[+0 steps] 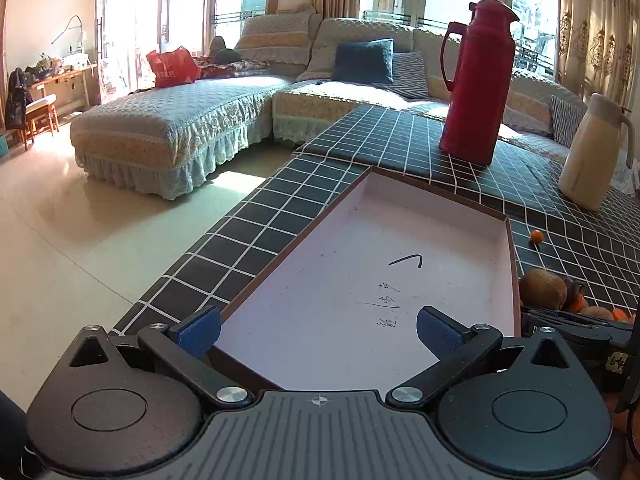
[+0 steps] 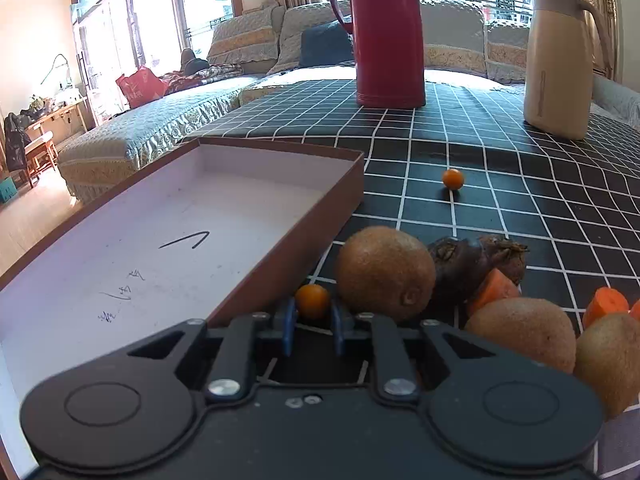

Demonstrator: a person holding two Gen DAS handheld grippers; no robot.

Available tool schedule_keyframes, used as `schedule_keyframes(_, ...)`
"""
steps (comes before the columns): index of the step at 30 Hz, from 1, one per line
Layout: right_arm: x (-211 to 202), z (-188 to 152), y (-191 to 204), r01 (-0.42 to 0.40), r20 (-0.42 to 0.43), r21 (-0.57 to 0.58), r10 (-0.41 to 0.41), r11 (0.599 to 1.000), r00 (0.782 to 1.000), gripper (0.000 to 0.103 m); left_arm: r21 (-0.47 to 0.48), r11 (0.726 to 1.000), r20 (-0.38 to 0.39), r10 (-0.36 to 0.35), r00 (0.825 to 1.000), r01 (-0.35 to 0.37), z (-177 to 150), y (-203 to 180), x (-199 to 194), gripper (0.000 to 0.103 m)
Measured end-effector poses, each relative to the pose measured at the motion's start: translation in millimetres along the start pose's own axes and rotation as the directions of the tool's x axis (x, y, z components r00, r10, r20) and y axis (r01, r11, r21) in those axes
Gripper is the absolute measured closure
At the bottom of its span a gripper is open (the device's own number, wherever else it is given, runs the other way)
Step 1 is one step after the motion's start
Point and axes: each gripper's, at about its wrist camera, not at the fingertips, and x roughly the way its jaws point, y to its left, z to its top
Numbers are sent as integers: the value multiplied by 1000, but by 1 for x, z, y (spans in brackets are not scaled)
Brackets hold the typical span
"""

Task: Organize fruits
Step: 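Carry the kumquat into the box tray and open the right tool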

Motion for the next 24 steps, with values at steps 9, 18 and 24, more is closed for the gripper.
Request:
schedule_keyframes(9,-43,4,0,-55,94,41,51,998,994,86,4,999,-14,47,999,-47,1,2,2,0)
schedule_keyframes(18,-48,3,50,-167,64,-114,175,979,982,86,-13,993,-15,115,993,-115,2,12,4,0)
schedule_keyframes(24,-38,-5,64,-160,29,-182,168,970,985,76,-49,992,-31,114,993,-116,2,18,9,0)
